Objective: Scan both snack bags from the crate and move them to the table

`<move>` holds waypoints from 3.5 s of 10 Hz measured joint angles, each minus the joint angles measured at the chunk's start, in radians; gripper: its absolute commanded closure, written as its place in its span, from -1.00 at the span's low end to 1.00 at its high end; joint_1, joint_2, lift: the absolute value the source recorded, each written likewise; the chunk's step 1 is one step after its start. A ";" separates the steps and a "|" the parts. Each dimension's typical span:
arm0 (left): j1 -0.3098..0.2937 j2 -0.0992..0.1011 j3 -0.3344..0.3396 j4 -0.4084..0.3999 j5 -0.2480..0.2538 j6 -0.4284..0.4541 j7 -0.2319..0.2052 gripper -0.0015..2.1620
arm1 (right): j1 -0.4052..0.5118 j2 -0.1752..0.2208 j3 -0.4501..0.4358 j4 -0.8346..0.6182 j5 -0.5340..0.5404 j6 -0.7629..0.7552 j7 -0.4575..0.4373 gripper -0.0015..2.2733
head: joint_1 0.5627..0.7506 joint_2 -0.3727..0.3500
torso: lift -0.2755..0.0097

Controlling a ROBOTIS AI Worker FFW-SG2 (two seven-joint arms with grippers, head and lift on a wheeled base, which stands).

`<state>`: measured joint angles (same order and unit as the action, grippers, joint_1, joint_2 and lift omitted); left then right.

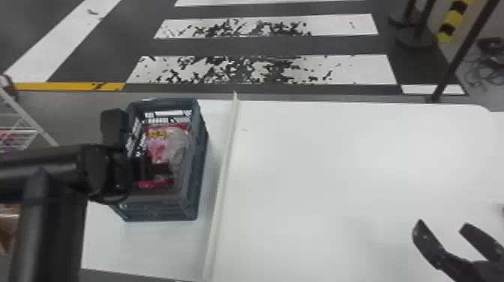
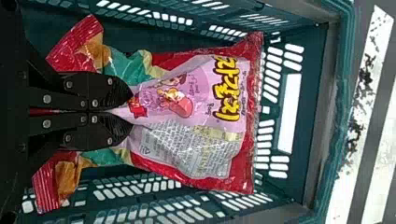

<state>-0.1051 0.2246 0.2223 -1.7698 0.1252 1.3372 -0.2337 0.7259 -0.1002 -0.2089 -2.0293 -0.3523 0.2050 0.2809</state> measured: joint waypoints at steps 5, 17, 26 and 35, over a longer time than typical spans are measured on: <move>0.114 -0.015 0.010 -0.237 0.020 0.000 0.063 0.98 | 0.027 0.004 -0.004 -0.022 -0.017 -0.004 0.004 -0.91 | 0.41 0.33 | 0.32; 0.233 -0.031 0.019 -0.452 0.005 -0.019 0.127 0.98 | 0.012 0.004 -0.014 -0.009 -0.037 0.003 0.016 -0.91 | 0.41 0.32 | 0.32; 0.297 -0.055 0.061 -0.566 0.032 -0.071 0.121 0.98 | 0.039 0.005 -0.029 -0.023 -0.063 0.003 0.024 -0.91 | 0.41 0.30 | 0.32; 0.401 -0.129 0.024 -0.875 0.175 -0.026 0.054 0.98 | 0.019 0.014 -0.068 -0.055 -0.051 0.032 -0.008 -0.91 | 0.41 -0.19 | 0.32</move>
<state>0.2960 0.0960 0.2461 -2.6451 0.3003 1.3109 -0.1796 0.7446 -0.0863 -0.2764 -2.0846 -0.4037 0.2369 0.2728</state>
